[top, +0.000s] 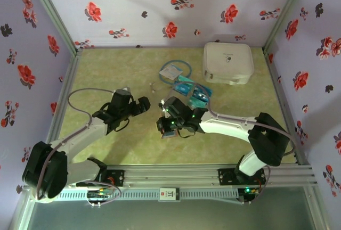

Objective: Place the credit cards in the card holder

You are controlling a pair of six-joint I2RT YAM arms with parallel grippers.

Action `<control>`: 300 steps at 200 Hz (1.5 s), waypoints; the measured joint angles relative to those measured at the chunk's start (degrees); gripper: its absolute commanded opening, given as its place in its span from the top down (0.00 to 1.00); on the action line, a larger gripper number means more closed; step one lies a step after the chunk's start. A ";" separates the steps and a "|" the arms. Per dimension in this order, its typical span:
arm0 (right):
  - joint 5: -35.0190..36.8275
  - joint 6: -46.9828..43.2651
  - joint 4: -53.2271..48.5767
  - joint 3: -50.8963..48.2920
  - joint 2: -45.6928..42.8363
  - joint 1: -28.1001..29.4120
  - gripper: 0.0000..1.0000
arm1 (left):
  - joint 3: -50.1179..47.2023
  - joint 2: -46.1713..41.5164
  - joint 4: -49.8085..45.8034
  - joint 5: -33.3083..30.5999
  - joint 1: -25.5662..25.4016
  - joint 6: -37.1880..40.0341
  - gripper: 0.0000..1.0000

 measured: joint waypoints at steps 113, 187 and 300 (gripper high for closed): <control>0.90 0.26 4.31 -9.75 -0.42 -4.72 1.00 | 5.11 10.14 -4.94 4.90 -6.75 9.09 0.00; 0.55 1.55 8.63 -11.32 2.62 -5.03 1.00 | 6.58 15.19 -4.87 3.06 -11.63 11.91 0.00; 0.22 1.51 8.90 -11.32 2.05 -5.77 0.69 | 5.81 20.31 -0.46 -0.72 -12.70 13.35 0.00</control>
